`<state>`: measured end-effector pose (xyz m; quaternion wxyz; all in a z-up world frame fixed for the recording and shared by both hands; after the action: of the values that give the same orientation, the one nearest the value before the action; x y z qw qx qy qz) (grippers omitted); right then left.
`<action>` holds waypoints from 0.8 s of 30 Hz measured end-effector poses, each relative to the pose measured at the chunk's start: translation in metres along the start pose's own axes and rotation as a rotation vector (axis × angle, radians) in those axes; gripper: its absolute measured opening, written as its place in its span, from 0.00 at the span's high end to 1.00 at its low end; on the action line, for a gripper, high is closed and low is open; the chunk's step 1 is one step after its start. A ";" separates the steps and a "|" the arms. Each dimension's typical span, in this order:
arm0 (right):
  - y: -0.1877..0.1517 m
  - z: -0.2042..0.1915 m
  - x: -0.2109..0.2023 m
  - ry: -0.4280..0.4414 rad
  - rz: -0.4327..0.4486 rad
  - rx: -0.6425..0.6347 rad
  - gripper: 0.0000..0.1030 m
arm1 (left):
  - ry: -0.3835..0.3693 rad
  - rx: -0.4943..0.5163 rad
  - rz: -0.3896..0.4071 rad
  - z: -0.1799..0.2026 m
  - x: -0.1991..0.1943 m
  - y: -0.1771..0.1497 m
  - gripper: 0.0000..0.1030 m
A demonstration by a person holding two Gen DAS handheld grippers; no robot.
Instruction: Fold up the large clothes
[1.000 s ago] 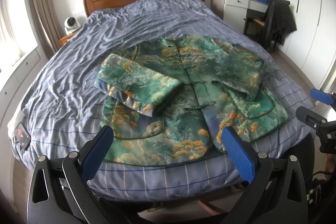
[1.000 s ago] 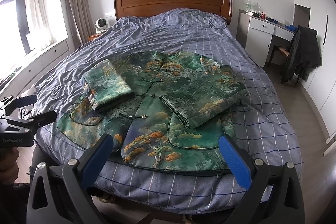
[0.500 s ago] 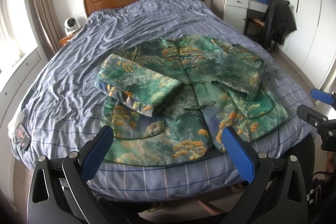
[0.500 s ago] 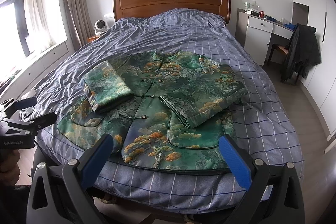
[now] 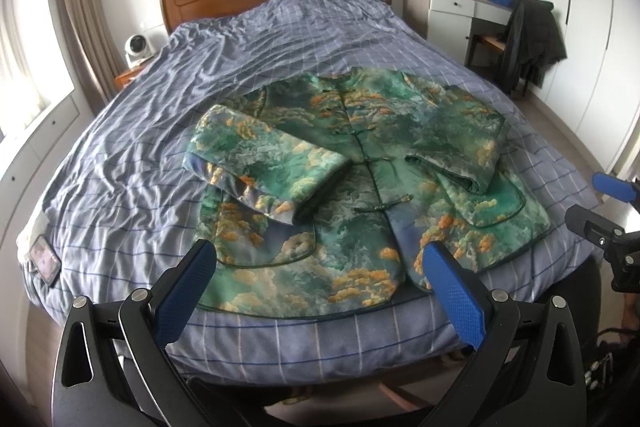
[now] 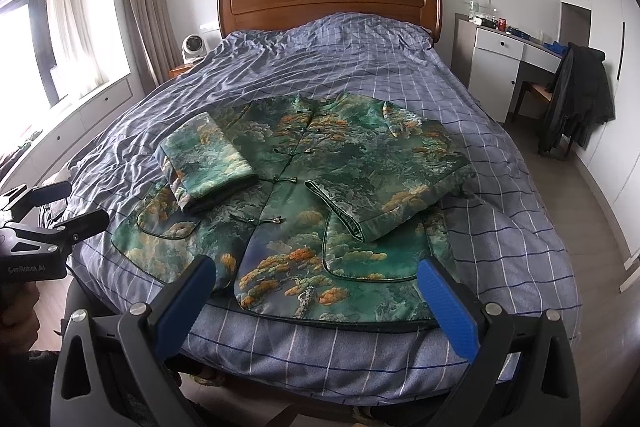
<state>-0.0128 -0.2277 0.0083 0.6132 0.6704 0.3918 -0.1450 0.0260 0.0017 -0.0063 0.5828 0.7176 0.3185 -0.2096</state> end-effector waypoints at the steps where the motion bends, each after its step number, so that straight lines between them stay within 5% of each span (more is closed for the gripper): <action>1: 0.000 0.000 0.000 0.001 0.000 0.000 0.01 | 0.000 0.000 0.000 0.000 0.000 0.000 0.00; 24: -0.004 0.009 0.003 0.014 -0.007 0.047 0.01 | 0.000 0.000 0.001 0.001 0.000 -0.001 0.00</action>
<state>-0.0112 -0.2350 0.0023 0.5941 0.6842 0.3948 -0.1518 0.0254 0.0010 -0.0066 0.5830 0.7178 0.3181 -0.2093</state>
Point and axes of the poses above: each gripper's, at about its wrist camera, not at the fingertips, and x roughly the way its jaws point, z to its right, y to its top, the point moved 1 cm from there along x, roughly the way its jaws point, and after that the axes turned 15 degrees about y, right-handed, at the moved point
